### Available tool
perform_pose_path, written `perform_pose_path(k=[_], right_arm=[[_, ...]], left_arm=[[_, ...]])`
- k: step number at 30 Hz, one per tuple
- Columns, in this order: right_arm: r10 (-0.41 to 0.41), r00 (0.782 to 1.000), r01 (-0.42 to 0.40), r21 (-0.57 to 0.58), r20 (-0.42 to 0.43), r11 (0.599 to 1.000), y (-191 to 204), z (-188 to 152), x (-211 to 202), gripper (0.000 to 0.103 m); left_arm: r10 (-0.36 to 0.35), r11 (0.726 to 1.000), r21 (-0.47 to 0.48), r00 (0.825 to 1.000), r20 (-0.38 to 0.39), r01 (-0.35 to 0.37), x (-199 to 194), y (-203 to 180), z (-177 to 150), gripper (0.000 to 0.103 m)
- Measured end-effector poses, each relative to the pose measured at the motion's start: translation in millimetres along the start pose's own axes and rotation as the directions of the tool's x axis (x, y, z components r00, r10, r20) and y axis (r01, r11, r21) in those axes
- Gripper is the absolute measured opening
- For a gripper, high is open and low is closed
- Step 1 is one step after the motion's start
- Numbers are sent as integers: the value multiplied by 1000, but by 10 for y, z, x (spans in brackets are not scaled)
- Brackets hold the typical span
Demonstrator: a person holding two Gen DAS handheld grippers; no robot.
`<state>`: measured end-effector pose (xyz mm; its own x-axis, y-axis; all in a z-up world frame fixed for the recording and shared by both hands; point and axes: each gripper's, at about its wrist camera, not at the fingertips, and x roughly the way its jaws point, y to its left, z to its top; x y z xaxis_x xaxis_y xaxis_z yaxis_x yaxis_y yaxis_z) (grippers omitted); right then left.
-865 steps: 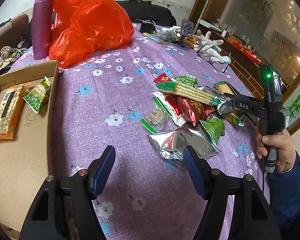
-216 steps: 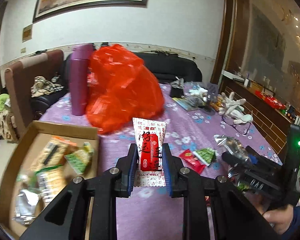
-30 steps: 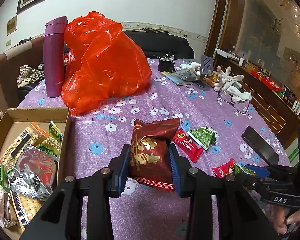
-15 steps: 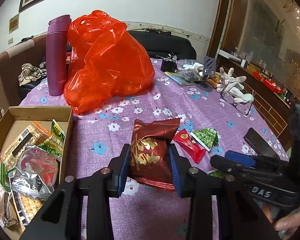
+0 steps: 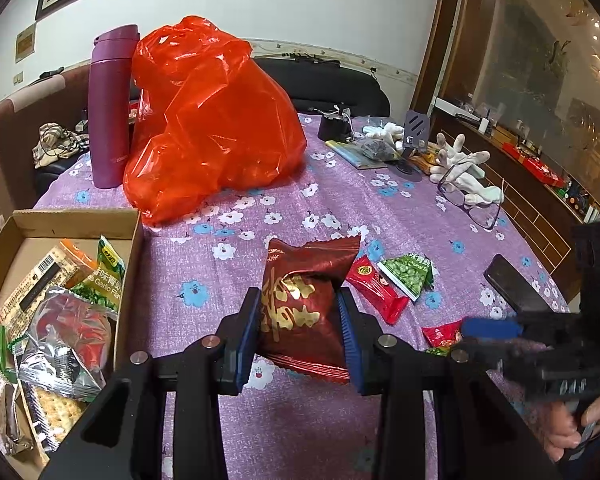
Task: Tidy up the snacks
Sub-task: 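Grasp a yellow-green pea bag with the right tool while the left tool holds the red bag, then carry both bags over the box lid, lower them and open both tools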
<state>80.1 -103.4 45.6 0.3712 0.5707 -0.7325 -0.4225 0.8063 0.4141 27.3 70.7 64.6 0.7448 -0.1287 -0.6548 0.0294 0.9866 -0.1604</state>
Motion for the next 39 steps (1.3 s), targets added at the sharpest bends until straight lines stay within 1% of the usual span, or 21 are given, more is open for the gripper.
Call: perform_pose_path(k=[1,2,6,9,11,14,17,18,20,24,26,27,28,29,32,33,35,36,37,38,39], right_arm=[[11,1000,-11,-14,-24,1000,15,-23,44,58],[0,999,-1,-31,-35,1000,30,-43,78,58],[8,998,-12,-69,-66,998,172,-102,102,60],[-15,997,3,-153,-76,988,400,-171,70,60],[-7,997,-8,-189,-79,982,502,-195,33,60],[-41,996,18,-281,-77,960,630,-229,16,63],[-74,992,34,-352,-101,935,690,-242,42,63],[-105,989,56,-391,-107,919,717,-246,61,63],[-143,981,68,-454,-132,889,742,-240,128,63],[-204,965,95,-508,-163,856,701,-224,277,63],[-195,966,86,-499,-169,862,666,-204,359,61],[-191,968,88,-491,-163,867,660,-197,382,56],[-186,970,88,-483,-158,871,663,-192,400,46],[-182,972,93,-471,-147,877,669,-181,414,39],[-190,976,126,-442,-103,888,697,-119,408,38],[-183,979,133,-408,-86,903,686,-65,381,38],[-171,984,150,-316,-41,937,640,80,301,37],[-175,985,174,-221,16,960,585,211,224,37],[-175,984,180,-156,46,971,557,274,172,37],[-161,982,166,-49,94,985,494,384,96,37],[-139,981,138,20,135,990,460,448,48,37]], left_arm=[[0,1000,0,1000,-1,0,1,0,-1,36],[0,1000,1,1000,-1,0,0,-1,-3,36],[-1,1000,-2,1000,-3,1,6,4,-3,36],[-2,1000,-6,1000,-6,2,8,9,-2,36],[-2,1000,-5,1000,-4,1,8,6,-3,36],[-2,1000,-6,1000,-5,2,11,13,0,36],[0,1000,-6,1000,-5,0,11,13,-1,36],[0,1000,-6,1000,-6,0,13,13,-1,36],[-1,1000,-5,1000,-7,1,14,13,-2,36],[0,1000,-5,1000,-8,0,17,14,-2,36],[2,1000,-3,1000,-9,-2,17,13,-4,36],[2,1000,-3,1000,-10,-2,18,13,-6,36],[2,1000,-3,1000,-10,-2,16,14,-8,36],[2,1000,-4,1000,-9,-2,21,13,-7,36],[0,1000,-8,1000,-9,0,30,19,-8,36],[0,1000,-8,1000,-8,0,29,17,-11,36],[0,1000,-6,1000,-4,0,28,18,-8,36],[-2,1000,-5,1000,-3,2,30,17,-5,36],[-3,1000,-4,1000,-1,3,29,14,-5,36],[-3,1000,-2,1000,1,3,24,11,-5,36],[-1,1000,0,1000,4,1,19,6,-6,36]])
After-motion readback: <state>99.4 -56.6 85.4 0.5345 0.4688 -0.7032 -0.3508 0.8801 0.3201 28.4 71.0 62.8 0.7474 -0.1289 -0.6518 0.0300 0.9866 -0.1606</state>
